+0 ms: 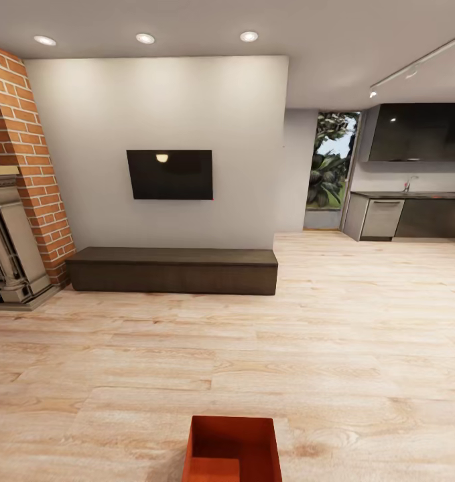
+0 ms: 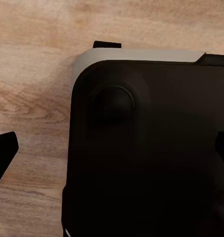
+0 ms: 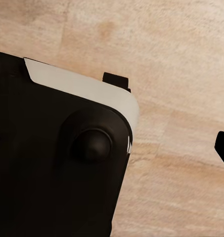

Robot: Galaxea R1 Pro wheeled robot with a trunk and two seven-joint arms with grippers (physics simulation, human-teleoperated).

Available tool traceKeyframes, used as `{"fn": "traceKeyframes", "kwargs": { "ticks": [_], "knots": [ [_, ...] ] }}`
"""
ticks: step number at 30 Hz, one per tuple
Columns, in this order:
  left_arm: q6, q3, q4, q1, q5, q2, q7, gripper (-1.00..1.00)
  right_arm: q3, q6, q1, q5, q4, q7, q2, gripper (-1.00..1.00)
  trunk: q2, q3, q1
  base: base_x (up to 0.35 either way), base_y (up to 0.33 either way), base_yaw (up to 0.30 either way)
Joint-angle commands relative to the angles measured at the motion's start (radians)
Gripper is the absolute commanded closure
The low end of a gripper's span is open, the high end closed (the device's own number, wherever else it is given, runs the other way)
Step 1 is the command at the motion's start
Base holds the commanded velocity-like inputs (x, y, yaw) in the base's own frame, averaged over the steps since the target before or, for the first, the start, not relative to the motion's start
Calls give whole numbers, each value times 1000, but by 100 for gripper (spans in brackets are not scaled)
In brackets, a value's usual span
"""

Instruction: Move the two storage containers from the living room to the garage. In the garage, place one container on the floor and stack the other container on top of it (either order is fine).

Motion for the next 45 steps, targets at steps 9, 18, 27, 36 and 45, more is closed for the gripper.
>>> {"fn": "traceKeyframes", "kwargs": {
  "ticks": [9, 18, 27, 36, 45],
  "knots": [
    [-2, 0, 0, 0, 9, 0, 0, -100, 7, -4, -1, -10, 2, 10, -1, -100, -1, -9, 0, 0, 0, 0],
    [-2, 0, 0, 0, 10, 0, 0, -100, 7, -3, -1, -10, 2, 10, -1, -100, -1, -9, 0, 0, 0, 0],
    [-2, 0, 0, 0, 10, 0, 0, -100, 7, -1, -1, -7, 2, 10, -1, -100, -1, -9, 0, 0, 0, 0],
    [-2, 0, 0, 0, 10, 0, 1, -100, 7, -1, -1, -11, 2, 4, 1, -100, -1, -9, 0, 0, 0, 0],
    [-2, 0, 0, 0, 10, 0, 2, -100, 7, -3, -1, -12, 2, 3, 0, -100, -1, -20, 0, 0, 0, 0]
  ]
}}
